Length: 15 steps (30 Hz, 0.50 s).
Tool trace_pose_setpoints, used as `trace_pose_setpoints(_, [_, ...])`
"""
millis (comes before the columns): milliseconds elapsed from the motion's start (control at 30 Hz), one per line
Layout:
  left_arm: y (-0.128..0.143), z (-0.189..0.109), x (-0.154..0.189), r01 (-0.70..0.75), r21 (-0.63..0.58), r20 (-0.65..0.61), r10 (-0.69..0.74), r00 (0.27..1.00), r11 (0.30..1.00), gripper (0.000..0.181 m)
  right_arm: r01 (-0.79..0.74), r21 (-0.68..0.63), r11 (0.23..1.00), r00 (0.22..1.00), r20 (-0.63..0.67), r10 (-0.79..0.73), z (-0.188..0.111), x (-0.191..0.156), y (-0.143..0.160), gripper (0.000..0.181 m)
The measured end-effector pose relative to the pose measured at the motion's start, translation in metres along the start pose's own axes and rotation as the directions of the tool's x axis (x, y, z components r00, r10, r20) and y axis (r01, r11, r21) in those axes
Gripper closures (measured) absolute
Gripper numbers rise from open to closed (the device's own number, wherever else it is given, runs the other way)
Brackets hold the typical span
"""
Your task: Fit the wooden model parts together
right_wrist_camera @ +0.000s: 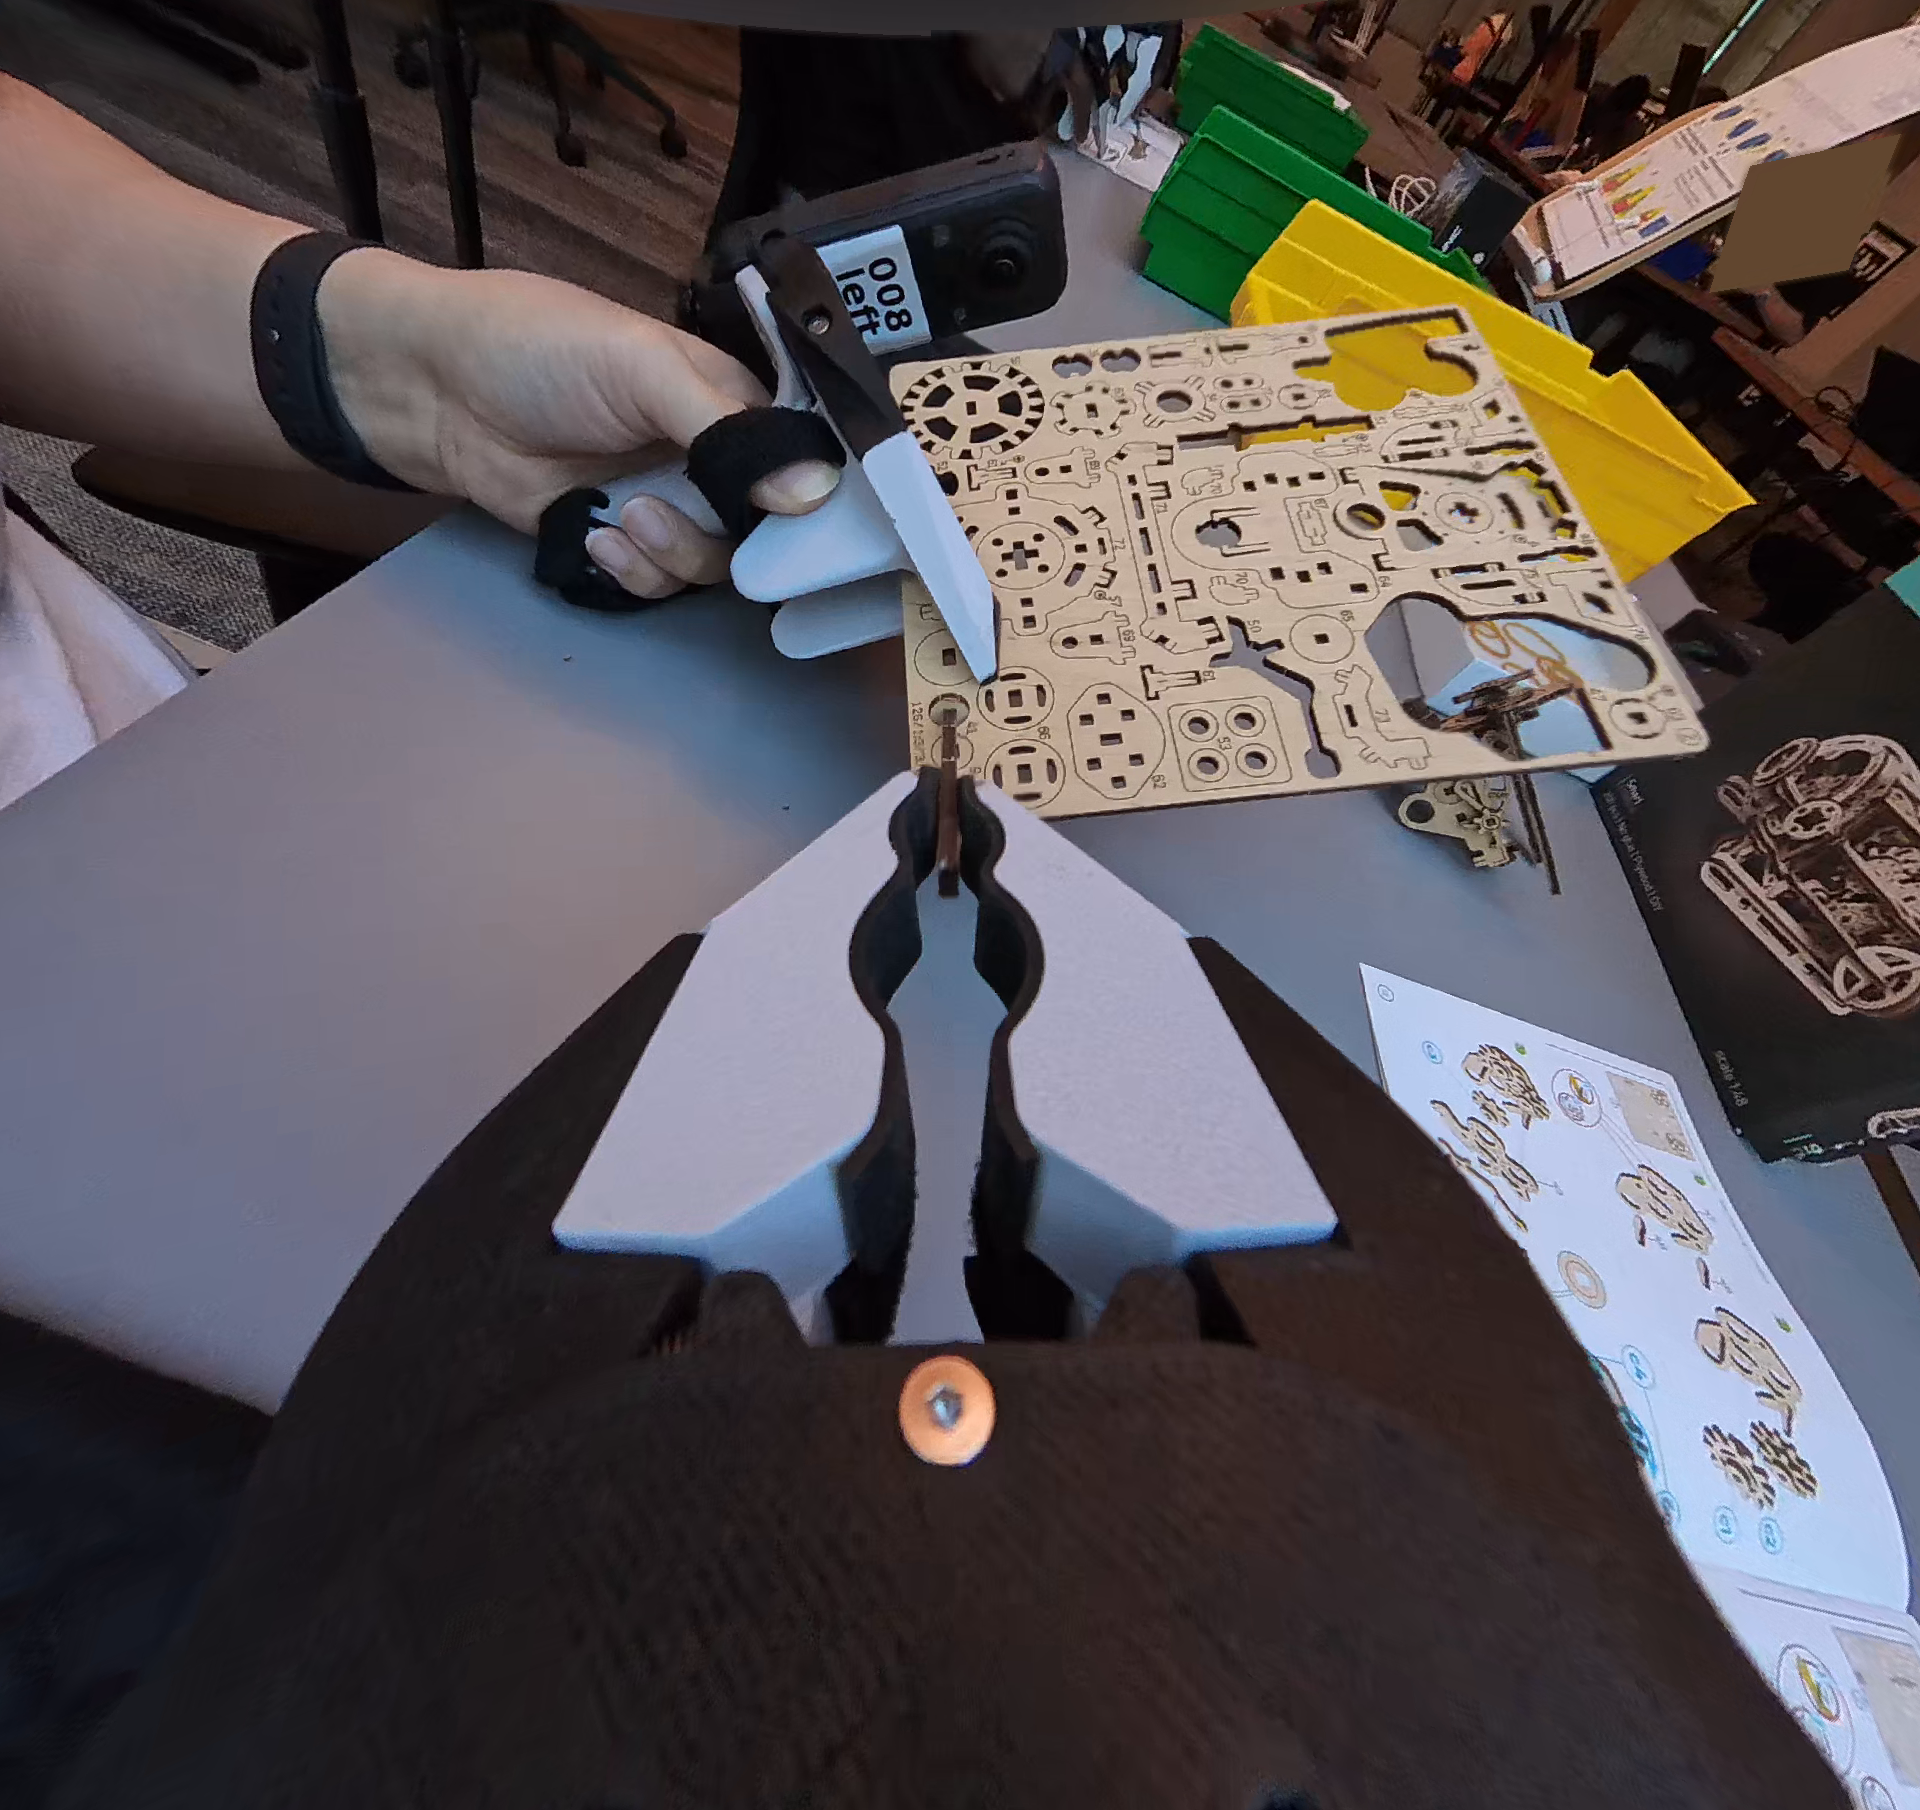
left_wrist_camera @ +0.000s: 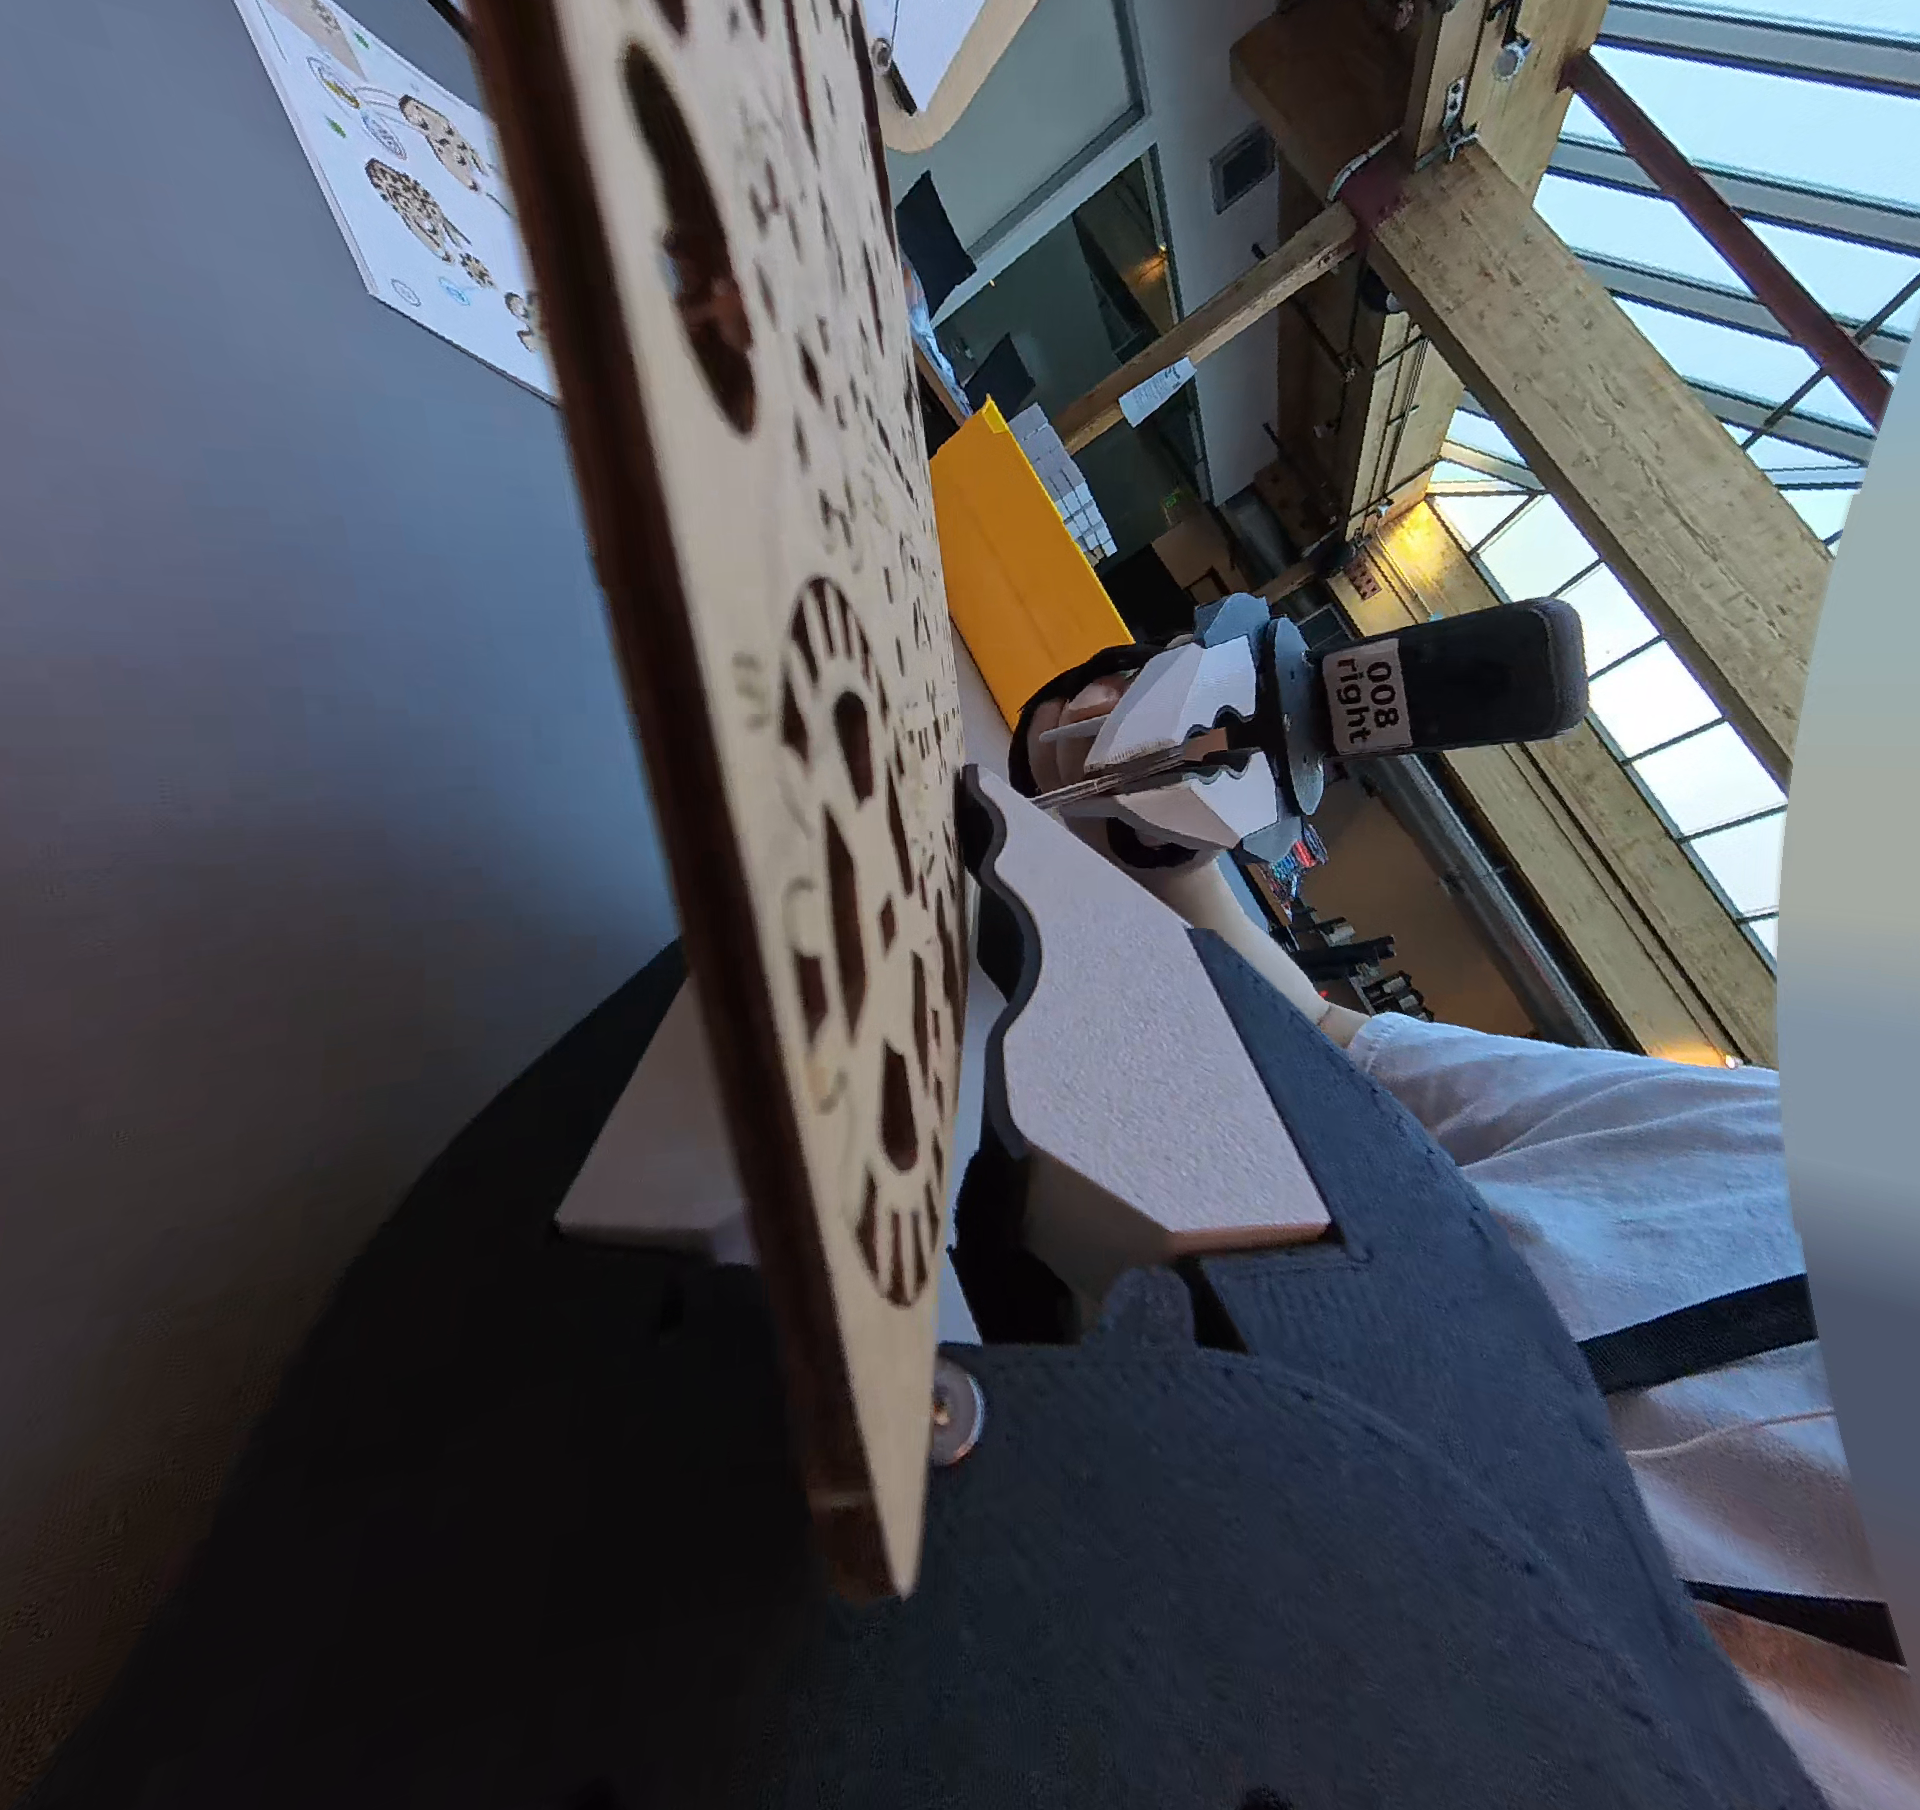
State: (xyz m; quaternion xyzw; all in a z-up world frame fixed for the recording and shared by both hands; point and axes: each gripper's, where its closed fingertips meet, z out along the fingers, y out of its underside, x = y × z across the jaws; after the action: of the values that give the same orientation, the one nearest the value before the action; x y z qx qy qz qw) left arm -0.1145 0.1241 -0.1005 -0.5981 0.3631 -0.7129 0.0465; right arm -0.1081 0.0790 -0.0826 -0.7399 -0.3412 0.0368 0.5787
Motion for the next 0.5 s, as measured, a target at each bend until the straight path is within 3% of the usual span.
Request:
trace_pose_setpoints(267, [-0.004, -0.004, -0.008, 0.026, 0.018, 0.035, -0.027, 0.999, 0.999, 0.181, -0.028, 0.042, 0.999, 0.999, -0.028, 0.03, -0.034, 0.02, -0.02, 0.18])
trace_pose_setpoints(500, [-0.001, -0.002, -0.005, 0.024, -0.005, 0.014, -0.024, 1.0, 1.0, 0.181, -0.069, 0.046, 0.997, 0.998, 0.017, 0.068, -0.015, 0.007, -0.01, 0.18])
